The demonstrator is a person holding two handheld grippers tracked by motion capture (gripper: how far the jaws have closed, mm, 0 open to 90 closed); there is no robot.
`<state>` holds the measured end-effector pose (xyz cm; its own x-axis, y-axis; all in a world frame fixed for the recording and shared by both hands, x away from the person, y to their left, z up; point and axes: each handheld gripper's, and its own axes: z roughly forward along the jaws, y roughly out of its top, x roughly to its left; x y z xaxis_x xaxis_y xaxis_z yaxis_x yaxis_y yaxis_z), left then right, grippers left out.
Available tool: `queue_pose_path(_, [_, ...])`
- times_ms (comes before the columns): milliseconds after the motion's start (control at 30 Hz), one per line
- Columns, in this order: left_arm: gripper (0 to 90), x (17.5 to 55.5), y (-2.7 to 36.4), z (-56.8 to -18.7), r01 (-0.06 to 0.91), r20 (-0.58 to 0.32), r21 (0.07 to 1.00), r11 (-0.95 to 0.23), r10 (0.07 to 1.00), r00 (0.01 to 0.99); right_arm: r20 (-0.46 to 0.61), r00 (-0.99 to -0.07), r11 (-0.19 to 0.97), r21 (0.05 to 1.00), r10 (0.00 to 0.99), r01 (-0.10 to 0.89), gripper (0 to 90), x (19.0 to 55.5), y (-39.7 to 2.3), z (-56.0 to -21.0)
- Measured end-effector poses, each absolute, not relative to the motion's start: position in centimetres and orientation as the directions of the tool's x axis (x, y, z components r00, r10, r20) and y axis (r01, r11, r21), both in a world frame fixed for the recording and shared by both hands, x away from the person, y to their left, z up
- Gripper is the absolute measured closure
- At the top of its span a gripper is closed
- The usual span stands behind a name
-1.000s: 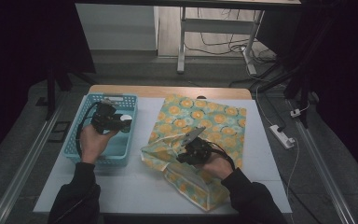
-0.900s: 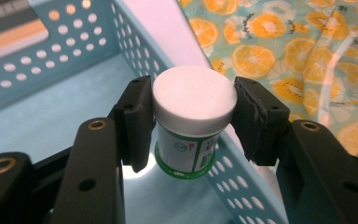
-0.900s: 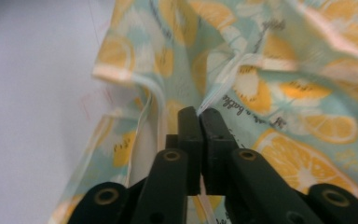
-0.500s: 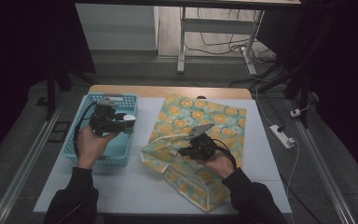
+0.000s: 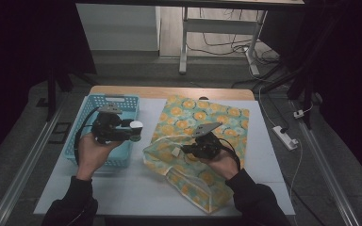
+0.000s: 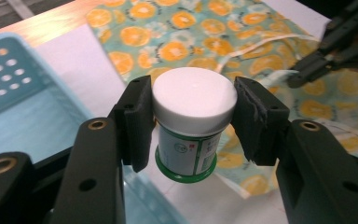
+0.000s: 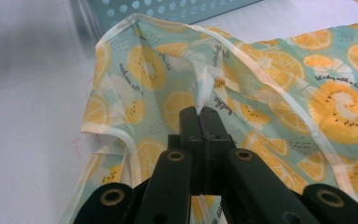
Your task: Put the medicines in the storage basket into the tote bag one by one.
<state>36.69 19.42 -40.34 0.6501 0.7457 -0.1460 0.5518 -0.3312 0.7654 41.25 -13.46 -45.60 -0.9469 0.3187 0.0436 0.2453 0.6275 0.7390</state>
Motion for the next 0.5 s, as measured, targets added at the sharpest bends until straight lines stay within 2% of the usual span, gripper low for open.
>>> queue_pose_path(500, [50.0, 35.2, 15.4, -40.0, 0.492, -0.161, 0.78, -0.387, 0.636, 0.755, 0.047, -0.941, 0.589, 0.77, 0.334, 0.247, 90.0, 41.3, -14.0, -44.8])
